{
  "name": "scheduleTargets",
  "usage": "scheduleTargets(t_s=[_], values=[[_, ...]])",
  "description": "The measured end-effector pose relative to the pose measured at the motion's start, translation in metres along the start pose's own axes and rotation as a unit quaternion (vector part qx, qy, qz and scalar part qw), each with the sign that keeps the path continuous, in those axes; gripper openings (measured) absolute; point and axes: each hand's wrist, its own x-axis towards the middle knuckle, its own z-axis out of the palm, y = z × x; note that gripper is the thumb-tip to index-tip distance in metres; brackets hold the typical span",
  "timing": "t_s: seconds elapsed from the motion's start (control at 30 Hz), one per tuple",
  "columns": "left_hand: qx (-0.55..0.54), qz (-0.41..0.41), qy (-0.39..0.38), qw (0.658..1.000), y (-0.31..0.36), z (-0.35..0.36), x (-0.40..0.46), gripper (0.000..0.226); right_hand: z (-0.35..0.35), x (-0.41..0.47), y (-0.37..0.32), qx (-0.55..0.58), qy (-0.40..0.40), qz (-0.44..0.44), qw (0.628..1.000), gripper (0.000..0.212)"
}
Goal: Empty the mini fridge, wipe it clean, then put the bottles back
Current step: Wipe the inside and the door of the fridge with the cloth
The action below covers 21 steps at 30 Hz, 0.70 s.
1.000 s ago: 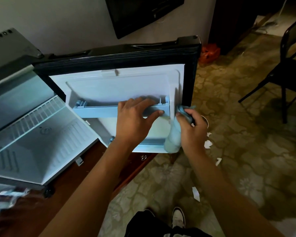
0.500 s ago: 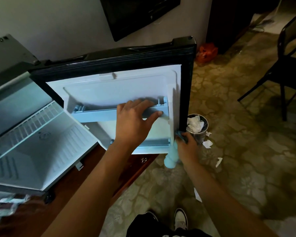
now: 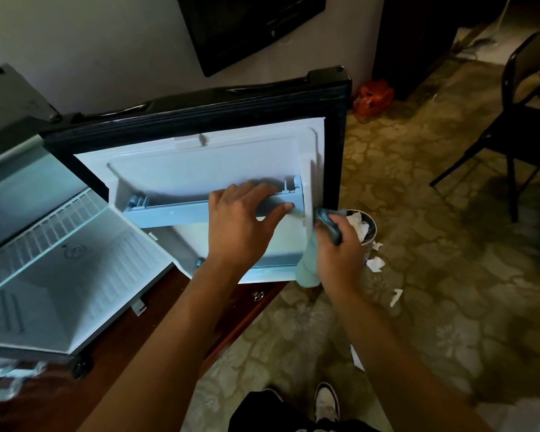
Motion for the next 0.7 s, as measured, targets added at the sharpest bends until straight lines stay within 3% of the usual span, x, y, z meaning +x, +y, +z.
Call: scheduleTargets(t_s=[0.1,0.3,0.7], values=[[0.002,-0.002,0.001,1.0,0.001,0.001,0.001,0.033,0.002,-0.002,0.029,-0.051,-0.039,0.023,0.998,0.027],[0.0,0.003,0.013,1.0,0.002,0.001,0.001,0.029,0.007,0.01,0.078,-0.125,-0.142,0.151,0.97,0.035],[0.009,0.011,0.027,1.0,0.002,0.004,0.004,0.027,0.01,0.024,0.103,-0.137,-0.166,0.218,0.952,0.032]])
